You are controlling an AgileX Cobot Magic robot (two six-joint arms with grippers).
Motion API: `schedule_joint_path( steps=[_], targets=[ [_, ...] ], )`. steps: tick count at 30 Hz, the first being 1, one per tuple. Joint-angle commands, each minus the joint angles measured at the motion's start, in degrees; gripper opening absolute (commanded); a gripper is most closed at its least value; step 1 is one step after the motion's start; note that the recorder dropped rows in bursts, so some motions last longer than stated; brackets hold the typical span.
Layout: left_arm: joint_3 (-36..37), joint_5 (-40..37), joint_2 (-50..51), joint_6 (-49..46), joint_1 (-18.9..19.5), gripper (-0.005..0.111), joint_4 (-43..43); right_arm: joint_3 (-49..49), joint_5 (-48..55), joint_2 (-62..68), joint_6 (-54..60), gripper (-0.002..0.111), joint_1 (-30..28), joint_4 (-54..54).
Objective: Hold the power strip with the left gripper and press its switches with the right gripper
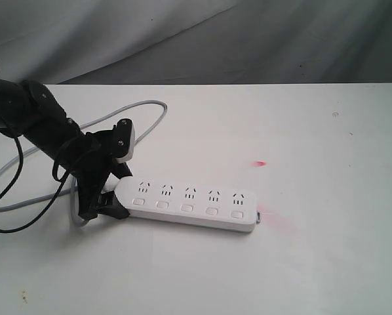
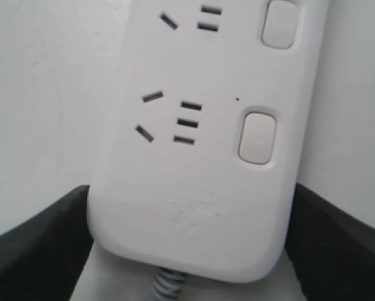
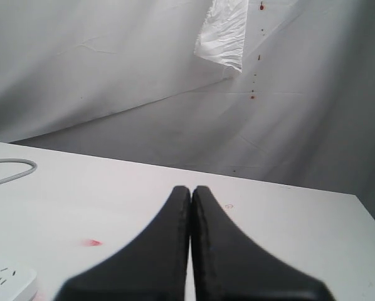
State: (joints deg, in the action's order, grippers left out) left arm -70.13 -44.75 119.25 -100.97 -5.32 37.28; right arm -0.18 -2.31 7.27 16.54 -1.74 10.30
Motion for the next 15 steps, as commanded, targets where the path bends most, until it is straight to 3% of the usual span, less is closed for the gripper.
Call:
schedule_joint_path(
  steps=[1, 15],
  targets=[
    [-0.2, -6.9, 0.2, 2.5, -0.3, 0.073, 4.6, 0.2, 0.2, -0.3, 0.1, 0.000, -0.4, 0.4],
    [-0.2, -8.0, 0.2, 2.4, -0.3, 0.073, 7.5, 0.2, 0.2, -0.3, 0.1, 0.000, -0.4, 0.6]
  ],
)
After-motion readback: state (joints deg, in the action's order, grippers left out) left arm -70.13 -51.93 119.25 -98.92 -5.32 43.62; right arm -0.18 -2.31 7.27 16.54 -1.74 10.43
